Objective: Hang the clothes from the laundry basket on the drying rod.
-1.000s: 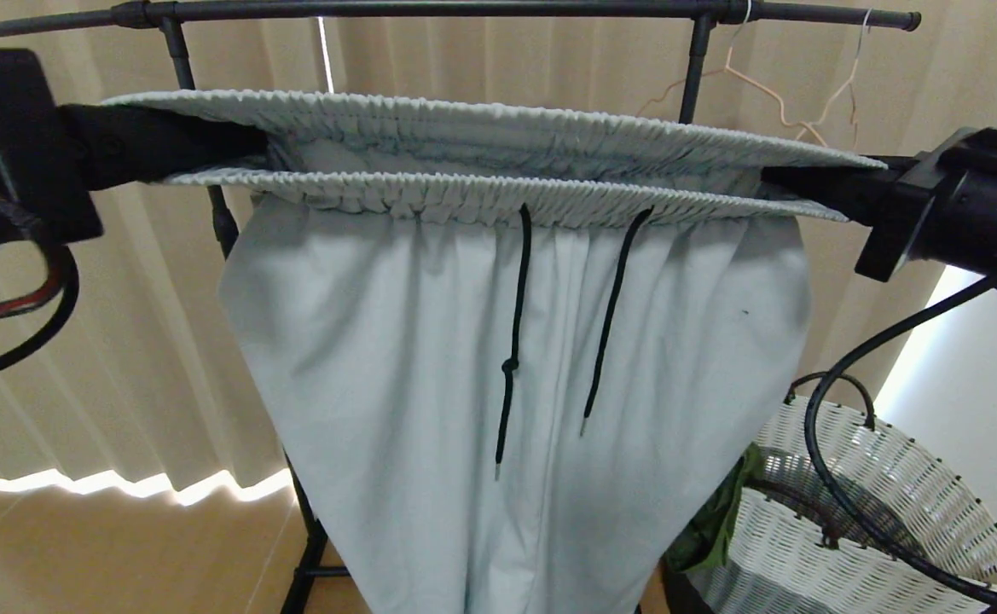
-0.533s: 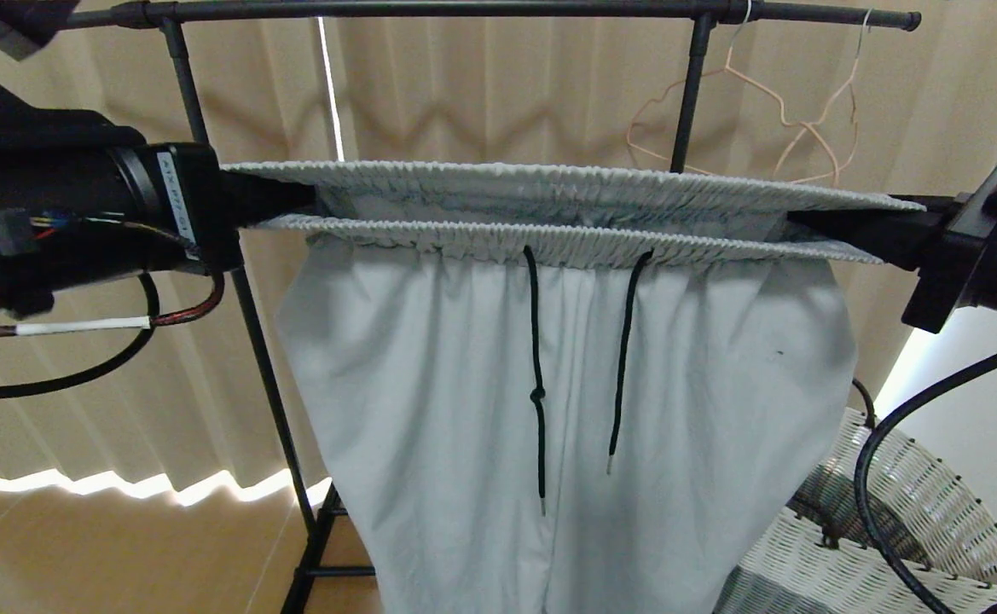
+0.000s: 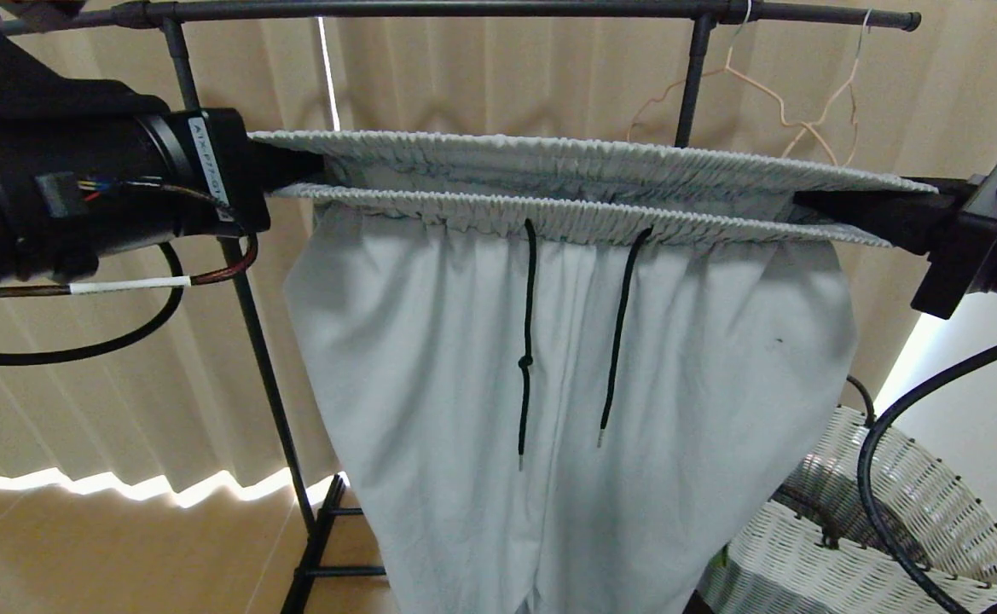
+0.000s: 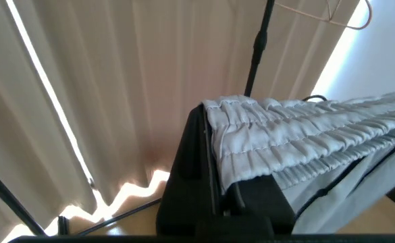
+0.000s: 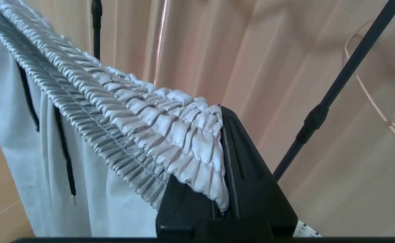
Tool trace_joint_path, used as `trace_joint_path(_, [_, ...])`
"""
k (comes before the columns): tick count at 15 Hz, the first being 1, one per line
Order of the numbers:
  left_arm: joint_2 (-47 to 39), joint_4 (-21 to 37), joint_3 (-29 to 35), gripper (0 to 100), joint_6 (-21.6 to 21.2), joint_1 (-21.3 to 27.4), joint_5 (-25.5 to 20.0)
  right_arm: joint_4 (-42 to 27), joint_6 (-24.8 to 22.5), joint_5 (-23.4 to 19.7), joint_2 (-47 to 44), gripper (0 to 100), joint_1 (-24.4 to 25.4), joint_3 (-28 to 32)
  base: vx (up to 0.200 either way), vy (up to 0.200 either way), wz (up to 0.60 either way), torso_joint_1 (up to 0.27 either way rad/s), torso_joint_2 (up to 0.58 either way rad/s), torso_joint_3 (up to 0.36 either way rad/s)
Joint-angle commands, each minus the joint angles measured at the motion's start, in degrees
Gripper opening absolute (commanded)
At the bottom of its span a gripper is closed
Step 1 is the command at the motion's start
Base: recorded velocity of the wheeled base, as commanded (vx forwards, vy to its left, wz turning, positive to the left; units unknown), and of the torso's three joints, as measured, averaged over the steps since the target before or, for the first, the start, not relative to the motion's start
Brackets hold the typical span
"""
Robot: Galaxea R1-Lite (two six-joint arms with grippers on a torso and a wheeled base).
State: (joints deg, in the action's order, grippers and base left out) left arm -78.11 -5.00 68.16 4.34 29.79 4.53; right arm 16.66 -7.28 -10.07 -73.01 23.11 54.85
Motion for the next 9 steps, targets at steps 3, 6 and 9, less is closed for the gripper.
trace_joint_path(3, [-0.73, -1.59, -2.06, 0, -0.82, 0.09, -0.05, 0.56, -0.02, 0.14, -0.03, 0, 0.00, -2.02, 0.000, 0.000, 0.00, 0.000, 0.00, 0.000])
trace_joint_path(6, [-0.73, -1.68, -2.94, 0, -0.91, 0.18, -0.05, 0.30, -0.72, 0.40, 0.24, 0, 0.00, -2.64, 0.000, 0.000, 0.00, 0.000, 0.00, 0.000])
trace_joint_path(9, [-0.64, -1.77, -2.59, 0, -1.00, 0.26, -0.23, 0.65, -5.38, 1.28, 0.50, 0, 0.00, -3.78, 0.000, 0.000, 0.00, 0.000, 0.00, 0.000])
